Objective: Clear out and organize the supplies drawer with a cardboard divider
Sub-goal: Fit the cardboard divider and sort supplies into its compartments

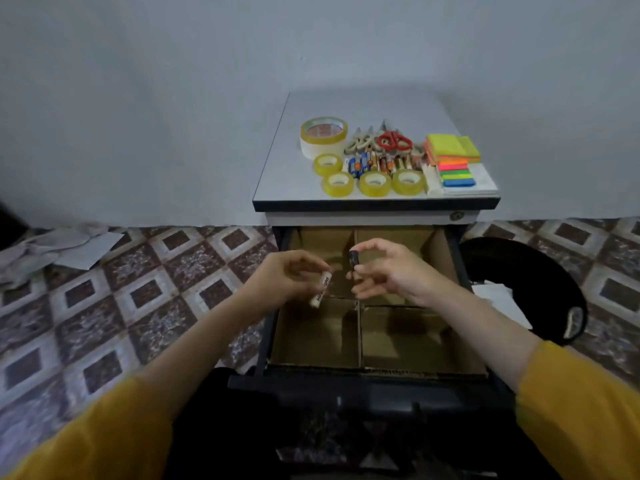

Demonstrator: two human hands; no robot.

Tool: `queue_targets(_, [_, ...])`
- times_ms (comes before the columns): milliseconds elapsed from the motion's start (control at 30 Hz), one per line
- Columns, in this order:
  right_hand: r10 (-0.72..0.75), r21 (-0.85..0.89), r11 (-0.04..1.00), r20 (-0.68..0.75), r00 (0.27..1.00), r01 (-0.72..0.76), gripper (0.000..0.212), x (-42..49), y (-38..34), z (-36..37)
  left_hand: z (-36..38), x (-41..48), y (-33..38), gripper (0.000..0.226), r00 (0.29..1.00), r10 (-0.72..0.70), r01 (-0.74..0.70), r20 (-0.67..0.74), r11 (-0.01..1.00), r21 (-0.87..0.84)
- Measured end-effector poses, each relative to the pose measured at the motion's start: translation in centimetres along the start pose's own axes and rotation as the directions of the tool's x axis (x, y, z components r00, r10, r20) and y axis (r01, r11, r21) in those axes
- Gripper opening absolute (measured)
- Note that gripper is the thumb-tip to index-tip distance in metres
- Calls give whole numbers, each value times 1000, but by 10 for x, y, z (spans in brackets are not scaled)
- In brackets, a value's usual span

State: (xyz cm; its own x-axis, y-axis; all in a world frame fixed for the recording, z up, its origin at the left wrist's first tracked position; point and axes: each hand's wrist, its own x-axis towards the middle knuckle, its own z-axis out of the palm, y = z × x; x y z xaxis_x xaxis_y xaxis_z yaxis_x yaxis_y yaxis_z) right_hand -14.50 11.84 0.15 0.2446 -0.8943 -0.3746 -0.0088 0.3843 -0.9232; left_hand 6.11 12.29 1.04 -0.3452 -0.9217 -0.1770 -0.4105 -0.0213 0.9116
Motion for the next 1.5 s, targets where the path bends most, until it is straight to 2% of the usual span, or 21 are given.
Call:
queue_targets(67, [5, -169, 986, -17, 1000, -8, 31, 5, 13, 4, 3, -4, -15, 35, 991, -109, 103, 83, 992, 65])
queue_targets(167, [-26, -321, 947, -48, 998, 9, 32, 17, 24, 6, 7, -1, -28, 33, 950, -217, 136, 223, 934, 330])
queue_targets(233, [-69, -363, 931, -78, 995, 36, 28, 24, 27, 7, 11, 5, -33, 29, 922, -238, 79, 306, 888, 454])
queue_targets(433, [-111, -420, 905, -60, 992, 76, 24, 60, 28, 3, 22, 39, -57, 26, 828, -312, -67, 467, 770, 634])
queue_targets(600, [-79, -397, 916, -17, 997, 66, 23, 77, 29, -6, 33, 55, -80, 31, 740, -430, -271, 517, 514, 814])
queue_targets(700, [-61, -389, 920, -3, 998, 55, 25, 78, 31, -8, 40, 58, -86, 24, 700, -492, -306, 517, 448, 840])
queue_targets(933, [-46, -350, 936, 15, 999, 48, 23, 78, 30, -8, 47, 59, -86, 13, 703, -507, -340, 498, 376, 862])
queue_targets(1100, [-40, -343, 939, 7, 999, 40, 23, 76, 30, -8, 48, 59, -86, 19, 681, -534, -379, 501, 329, 865])
queue_targets(1367, [-54, -440, 897, -17, 998, 41, 24, 71, 28, -3, 57, 49, -76, 27, 721, -517, -447, 462, 163, 880])
queue_targets(1500, [-39, -324, 946, -23, 999, 29, 23, 63, 24, 0, 50, 39, -68, 24, 768, -451, -438, 455, 148, 887])
